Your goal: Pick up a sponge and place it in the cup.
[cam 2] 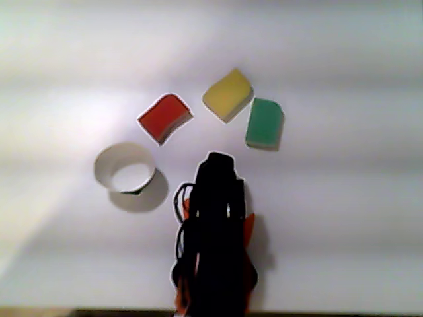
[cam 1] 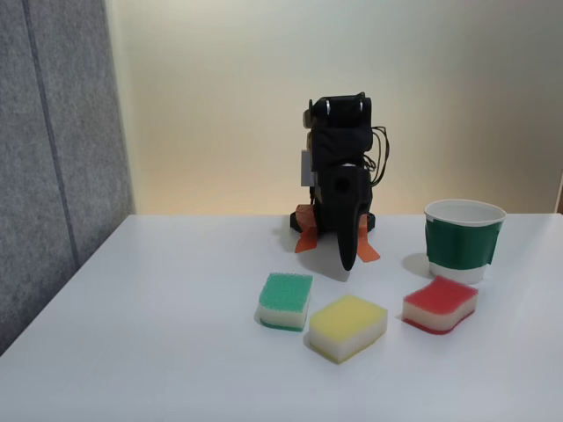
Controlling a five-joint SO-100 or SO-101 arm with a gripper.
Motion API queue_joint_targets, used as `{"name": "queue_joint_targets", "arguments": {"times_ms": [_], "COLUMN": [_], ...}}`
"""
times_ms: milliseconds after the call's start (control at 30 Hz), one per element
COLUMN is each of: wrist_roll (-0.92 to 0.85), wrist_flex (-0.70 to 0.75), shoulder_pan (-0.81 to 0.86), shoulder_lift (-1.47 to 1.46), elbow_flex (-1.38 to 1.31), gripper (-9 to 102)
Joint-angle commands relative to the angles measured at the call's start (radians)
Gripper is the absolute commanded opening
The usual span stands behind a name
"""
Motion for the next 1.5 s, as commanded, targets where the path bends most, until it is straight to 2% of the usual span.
{"name": "queue_joint_targets", "arguments": {"times_ms": [0,233,533,667,1067,1133,1333,1467], "wrist_roll": [0.009,0.006,0.003,0.029,-0.043,-0.054,-0.084,-0.103], "wrist_flex": [0.015,0.015,0.034,0.040,-0.132,-0.091,0.218,0.342], "shoulder_pan": [-0.026,-0.026,-0.043,-0.055,-0.164,-0.192,-0.259,-0.290], "shoulder_lift": [0.018,0.018,0.002,-0.150,-0.822,-0.937,-1.227,-1.348], "elbow_flex": [0.044,0.046,0.000,-0.132,-0.710,-0.845,-1.324,-1.562], "gripper": [0,4,0,0,0,0,0,0]}}
